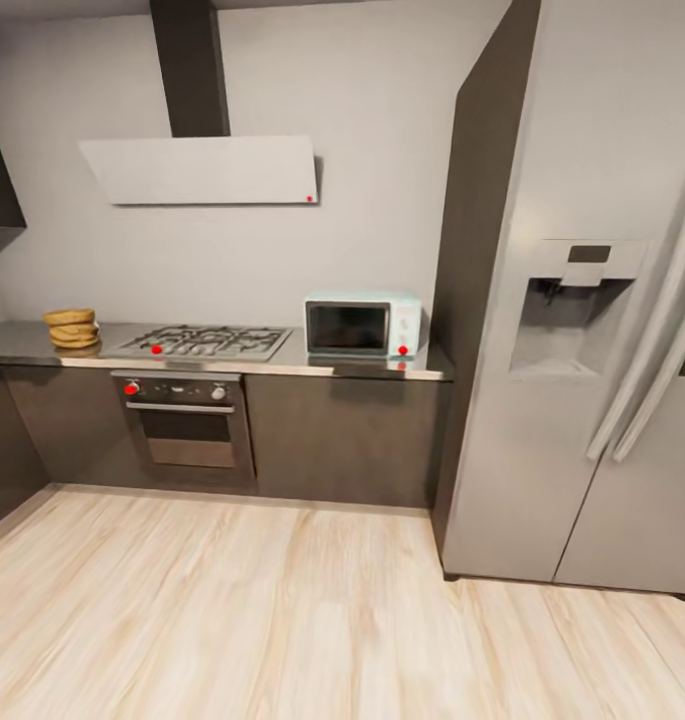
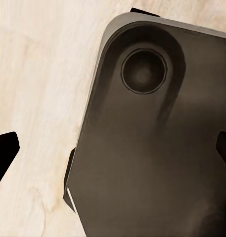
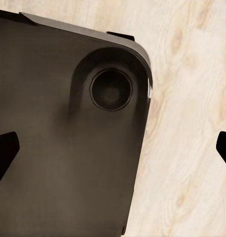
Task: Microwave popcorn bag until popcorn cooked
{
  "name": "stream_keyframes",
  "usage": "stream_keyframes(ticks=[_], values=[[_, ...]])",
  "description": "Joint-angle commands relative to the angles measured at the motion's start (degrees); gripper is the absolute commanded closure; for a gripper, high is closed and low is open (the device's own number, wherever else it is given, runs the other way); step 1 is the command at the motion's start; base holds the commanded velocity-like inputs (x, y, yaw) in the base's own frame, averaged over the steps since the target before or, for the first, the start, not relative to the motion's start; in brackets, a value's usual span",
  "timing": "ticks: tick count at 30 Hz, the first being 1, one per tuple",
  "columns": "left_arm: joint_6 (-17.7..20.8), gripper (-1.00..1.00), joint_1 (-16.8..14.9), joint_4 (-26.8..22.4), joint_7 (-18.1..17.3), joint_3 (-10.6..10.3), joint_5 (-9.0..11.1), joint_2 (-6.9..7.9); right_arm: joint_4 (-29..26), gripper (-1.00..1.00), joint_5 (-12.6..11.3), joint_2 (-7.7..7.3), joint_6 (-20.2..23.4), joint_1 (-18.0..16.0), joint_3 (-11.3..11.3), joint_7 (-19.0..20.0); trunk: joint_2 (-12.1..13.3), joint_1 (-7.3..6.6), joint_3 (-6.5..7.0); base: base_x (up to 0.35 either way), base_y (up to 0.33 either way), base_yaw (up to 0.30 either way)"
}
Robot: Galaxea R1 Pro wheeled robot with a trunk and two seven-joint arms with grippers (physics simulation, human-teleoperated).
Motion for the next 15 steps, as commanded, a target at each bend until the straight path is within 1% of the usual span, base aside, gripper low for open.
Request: stream_keyframes(ticks=[1, 7, 15], values=[[-0.11, -1.0, 0.02, -0.07, 0.16, 0.02, 0.24, -0.03, 0.04, -1.0, 0.51, 0.01, -0.14, -0.01, 0.15, -0.36, -0.02, 0.04, -0.04, 0.322, 0.0, 0.0], [-0.21, -1.0, 0.02, -0.07, 0.09, 0.02, 0.11, -0.04, 0.04, -1.0, 0.51, 0.0, -0.15, -0.01, 0.17, -0.36, -0.02, 0.04, -0.04, 0.322, 0.014, 0.0], [-0.46, -1.0, 0.02, -0.07, -0.27, 0.02, 0.07, -0.03, 0.04, -1.0, 0.51, -0.15, -0.15, -0.01, 0.23, -0.36, -0.02, 0.04, -0.04, 0.322, 0.101, 0.0]])
